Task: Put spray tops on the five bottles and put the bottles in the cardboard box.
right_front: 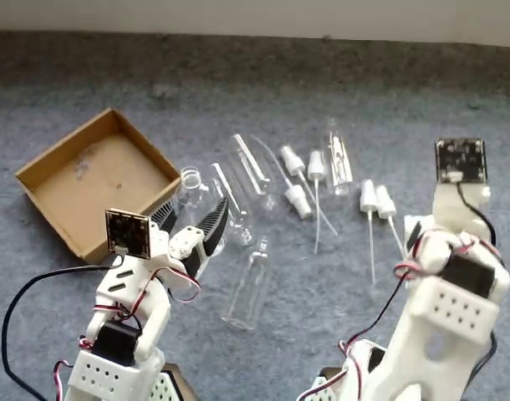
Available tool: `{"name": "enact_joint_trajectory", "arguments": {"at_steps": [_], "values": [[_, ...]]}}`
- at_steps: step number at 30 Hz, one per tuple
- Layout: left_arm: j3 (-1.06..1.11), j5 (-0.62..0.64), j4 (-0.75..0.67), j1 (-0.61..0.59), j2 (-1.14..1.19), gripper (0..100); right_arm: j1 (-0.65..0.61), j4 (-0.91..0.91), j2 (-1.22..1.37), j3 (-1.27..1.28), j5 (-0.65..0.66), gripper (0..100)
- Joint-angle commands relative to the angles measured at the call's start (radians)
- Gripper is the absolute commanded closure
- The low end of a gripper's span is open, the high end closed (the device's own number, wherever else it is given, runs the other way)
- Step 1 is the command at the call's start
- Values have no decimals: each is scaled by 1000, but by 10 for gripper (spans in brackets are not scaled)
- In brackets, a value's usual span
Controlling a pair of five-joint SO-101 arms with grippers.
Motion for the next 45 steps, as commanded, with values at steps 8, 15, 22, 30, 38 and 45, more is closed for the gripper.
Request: {"name": "enact_joint_trajectory", "arguments": {"at_steps": [8, 15, 22, 30, 38, 45], "values": [[19, -173, -14, 33, -10, 912, -237, 213, 486, -438, -23, 875], [19, -172, 28, 42, -12, 912, -251, 171, 733, -559, -63, 874], [19, -173, 78, 131, -12, 909, -272, 166, 943, -707, -69, 865], [19, -173, 89, 150, -12, 909, -320, 163, 1076, -783, -69, 789], [19, -173, 89, 151, -12, 911, -334, 119, 1133, -785, -71, 789], [19, -173, 89, 151, -12, 911, -331, 171, 1130, -860, -71, 789]]}}
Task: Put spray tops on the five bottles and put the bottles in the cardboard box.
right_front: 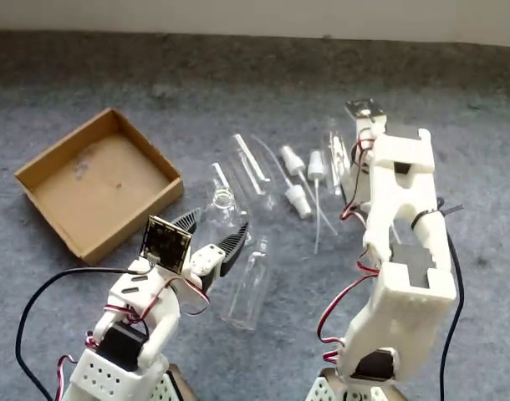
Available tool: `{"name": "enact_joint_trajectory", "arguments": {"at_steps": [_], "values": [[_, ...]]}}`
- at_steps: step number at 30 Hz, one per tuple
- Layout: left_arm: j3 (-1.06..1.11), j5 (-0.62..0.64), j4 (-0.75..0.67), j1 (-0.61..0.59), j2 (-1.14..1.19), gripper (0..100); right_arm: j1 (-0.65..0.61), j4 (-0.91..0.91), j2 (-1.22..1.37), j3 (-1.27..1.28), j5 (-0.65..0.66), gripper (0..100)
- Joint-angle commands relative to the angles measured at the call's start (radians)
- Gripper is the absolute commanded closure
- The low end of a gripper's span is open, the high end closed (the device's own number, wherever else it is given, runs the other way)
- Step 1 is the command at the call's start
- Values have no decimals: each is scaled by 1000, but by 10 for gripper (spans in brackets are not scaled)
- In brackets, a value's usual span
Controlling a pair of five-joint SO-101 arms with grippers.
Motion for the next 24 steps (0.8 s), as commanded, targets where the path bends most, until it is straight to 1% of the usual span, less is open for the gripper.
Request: {"name": "enact_joint_trajectory", "arguments": {"at_steps": [1, 7, 9, 14, 20, 24], "values": [[19, -6, 0, 18, -12, 911, -8, 59, -24, -136, -9, 789], [19, -6, 0, 18, -12, 909, -39, 165, -22, -260, -9, 789], [19, -6, 0, 18, -12, 909, -56, 163, -18, -268, -9, 803], [19, -6, 0, 18, -12, 911, -79, 108, 4, -220, -9, 872], [19, -6, 0, 18, -10, 912, -54, 91, 51, -193, -8, 872], [19, -6, 0, 18, -10, 912, -30, 93, 22, -193, -5, 871]]}}
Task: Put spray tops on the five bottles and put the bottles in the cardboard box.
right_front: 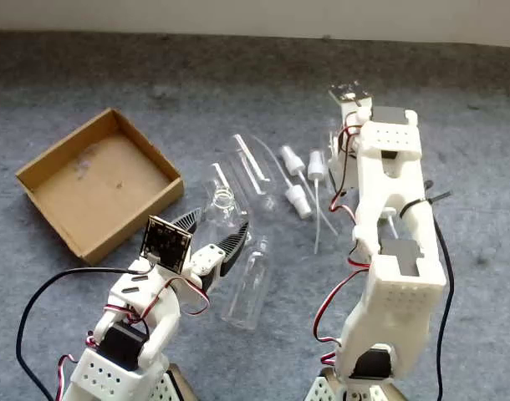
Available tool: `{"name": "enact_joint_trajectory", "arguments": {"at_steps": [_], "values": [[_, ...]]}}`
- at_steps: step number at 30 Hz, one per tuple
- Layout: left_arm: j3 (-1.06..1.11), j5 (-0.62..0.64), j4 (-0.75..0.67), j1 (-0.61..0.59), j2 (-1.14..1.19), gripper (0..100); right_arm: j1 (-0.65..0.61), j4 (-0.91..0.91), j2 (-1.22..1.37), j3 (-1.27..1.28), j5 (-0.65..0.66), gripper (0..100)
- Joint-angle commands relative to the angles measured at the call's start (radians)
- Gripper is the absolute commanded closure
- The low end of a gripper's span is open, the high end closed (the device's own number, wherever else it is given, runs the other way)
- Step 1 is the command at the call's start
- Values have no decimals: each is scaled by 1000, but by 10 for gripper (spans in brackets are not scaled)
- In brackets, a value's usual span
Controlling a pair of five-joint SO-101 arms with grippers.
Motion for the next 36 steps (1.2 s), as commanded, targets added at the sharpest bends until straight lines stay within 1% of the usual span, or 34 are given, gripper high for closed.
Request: {"name": "enact_joint_trajectory", "arguments": {"at_steps": [1, 7, 15, 25, 32, 34, 36], "values": [[19, -6, 0, 18, -10, 912, 33, -13, -65, -7, -5, 871], [19, -6, 0, 18, -10, 912, 53, -13, -85, 2, -3, 871], [19, -6, 0, 18, -10, 912, 94, -22, 31, -4, -3, 871], [19, -6, 0, 15, -10, 912, 97, -24, 128, -8, -3, 871], [19, -6, 0, 13, -10, 912, 91, -24, 136, -8, -3, 876], [19, -6, 0, 13, -10, 912, 91, -24, 134, -12, -3, 905], [19, -6, 0, 15, -10, 912, 91, -15, 133, -47, -5, 954]]}}
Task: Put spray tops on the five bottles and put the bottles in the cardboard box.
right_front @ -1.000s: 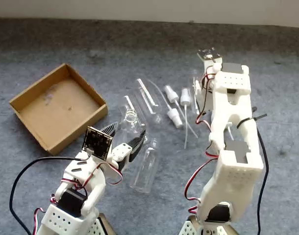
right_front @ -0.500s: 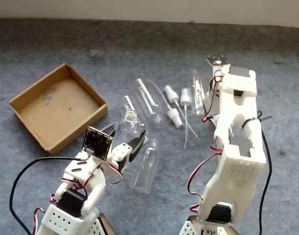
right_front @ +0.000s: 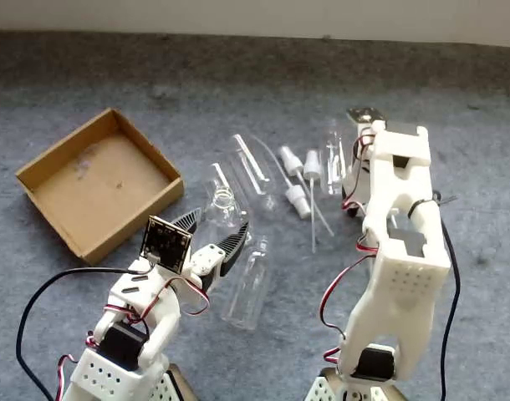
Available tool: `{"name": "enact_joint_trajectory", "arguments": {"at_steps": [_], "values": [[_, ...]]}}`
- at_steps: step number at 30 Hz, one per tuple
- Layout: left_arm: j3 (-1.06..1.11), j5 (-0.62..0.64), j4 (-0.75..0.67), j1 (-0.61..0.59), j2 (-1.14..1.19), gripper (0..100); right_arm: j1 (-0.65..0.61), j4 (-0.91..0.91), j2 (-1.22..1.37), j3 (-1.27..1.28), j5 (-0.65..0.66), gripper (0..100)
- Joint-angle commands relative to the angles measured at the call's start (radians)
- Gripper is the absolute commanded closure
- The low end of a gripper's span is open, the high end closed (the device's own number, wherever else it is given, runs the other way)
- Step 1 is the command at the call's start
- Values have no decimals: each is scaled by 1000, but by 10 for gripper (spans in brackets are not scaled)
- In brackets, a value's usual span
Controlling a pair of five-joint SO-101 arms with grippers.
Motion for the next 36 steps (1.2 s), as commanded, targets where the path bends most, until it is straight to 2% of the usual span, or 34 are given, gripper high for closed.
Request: {"name": "enact_joint_trajectory", "arguments": {"at_steps": [1, 12, 17, 23, 28, 33, 36], "values": [[19, -6, 0, 16, -10, 912, 5, 10, -22, -82, -8, 975], [19, -5, 0, 18, -10, 912, 4, 369, -21, -518, -9, 988], [19, -6, -2, 18, -10, 912, 10, 378, -88, -700, -14, 988], [19, -8, -8, 8, -10, 912, -27, 378, -366, -567, -161, 988], [19, -8, -100, -61, -10, 912, -127, 377, -636, -351, -170, 988], [19, -8, -146, -91, -10, 912, -280, 369, -863, -136, -172, 988], [19, -3, -172, -82, -12, 912, -361, 289, -977, -28, -172, 988]]}}
